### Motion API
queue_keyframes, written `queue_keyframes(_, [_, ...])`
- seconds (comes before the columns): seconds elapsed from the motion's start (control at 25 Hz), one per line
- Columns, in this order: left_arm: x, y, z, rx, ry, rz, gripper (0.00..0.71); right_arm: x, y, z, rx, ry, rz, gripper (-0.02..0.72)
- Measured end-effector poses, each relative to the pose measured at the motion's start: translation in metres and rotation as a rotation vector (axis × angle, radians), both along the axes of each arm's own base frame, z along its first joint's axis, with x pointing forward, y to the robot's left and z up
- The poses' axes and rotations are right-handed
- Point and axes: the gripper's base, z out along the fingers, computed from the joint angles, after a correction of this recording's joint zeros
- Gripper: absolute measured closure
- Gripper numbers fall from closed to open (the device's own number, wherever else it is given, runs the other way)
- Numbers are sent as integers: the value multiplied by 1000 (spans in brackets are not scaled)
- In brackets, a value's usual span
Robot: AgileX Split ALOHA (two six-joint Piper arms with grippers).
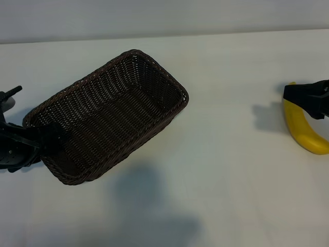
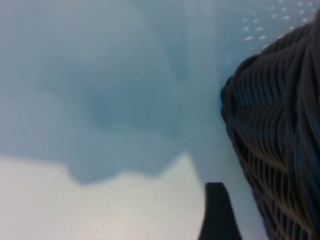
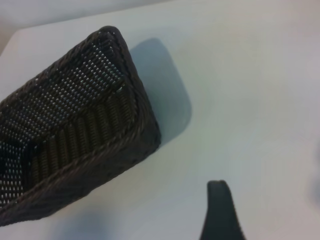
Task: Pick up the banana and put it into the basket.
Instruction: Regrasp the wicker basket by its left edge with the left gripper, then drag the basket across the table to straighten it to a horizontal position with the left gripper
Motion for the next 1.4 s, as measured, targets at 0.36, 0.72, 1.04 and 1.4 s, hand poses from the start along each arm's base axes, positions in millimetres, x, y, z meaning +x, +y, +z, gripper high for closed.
queue_keyframes(0.36, [2, 1, 1, -4, -17, 28, 495, 0, 0, 0, 0, 0, 0, 216])
queue_keyframes(0.72, [2, 1, 1, 4, -24, 22, 552, 0, 0, 0, 0, 0, 0, 216])
queue_keyframes(1.04, [5, 1, 3, 9, -39, 5, 552, 0, 0, 0, 0, 0, 0, 216])
queue_keyframes(1.4, [33, -10, 36, -46, -145, -192, 552, 0, 0, 0, -2, 0, -3, 216])
